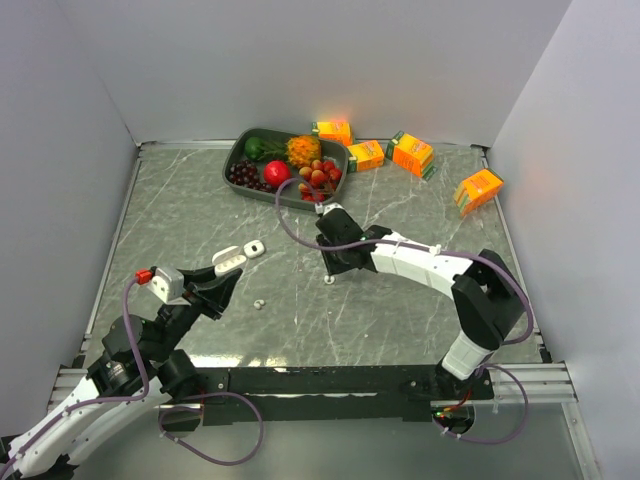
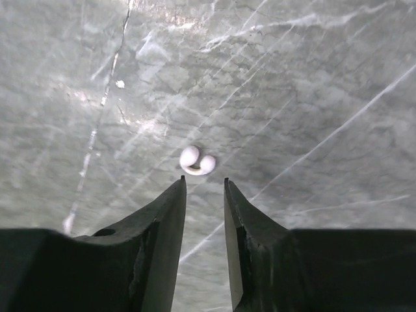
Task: Insert the wireless bluetooth earbuds into the charging case
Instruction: Pick up the earbud from the center of the board.
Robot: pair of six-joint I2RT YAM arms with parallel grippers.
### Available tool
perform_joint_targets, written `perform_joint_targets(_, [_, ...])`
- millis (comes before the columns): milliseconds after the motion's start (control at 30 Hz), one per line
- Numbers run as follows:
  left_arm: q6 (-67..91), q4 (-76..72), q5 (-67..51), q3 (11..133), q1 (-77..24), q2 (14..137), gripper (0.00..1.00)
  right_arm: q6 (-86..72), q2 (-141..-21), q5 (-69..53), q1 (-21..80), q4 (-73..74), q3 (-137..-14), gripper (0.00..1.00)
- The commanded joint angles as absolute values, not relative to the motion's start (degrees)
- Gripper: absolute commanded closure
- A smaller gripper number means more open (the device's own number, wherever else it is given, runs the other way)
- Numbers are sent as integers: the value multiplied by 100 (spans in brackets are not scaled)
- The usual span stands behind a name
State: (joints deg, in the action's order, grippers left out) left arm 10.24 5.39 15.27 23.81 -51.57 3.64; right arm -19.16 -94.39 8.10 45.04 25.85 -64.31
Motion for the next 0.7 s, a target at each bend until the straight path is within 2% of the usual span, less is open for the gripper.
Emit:
perform_joint_targets(0, [1063,281,1415,2522,-5159,387,99,-801,-9255,1186,4658,2382,-6241,57])
perform_joint_targets(100, [1072,308,1380,2531,-5168,387,99,-555,-9290,1291,4807,2277,-6144,53])
perform_joint_targets(267, [1064,316,1354,2523,-5159,343,99,-317,-9325,1362,5071,2039,-6047,52])
perform_joint_targets(667, [1072,352,1353,2531,-5168,325,99,-272,-9765,1169,5185,1872,-6144,60])
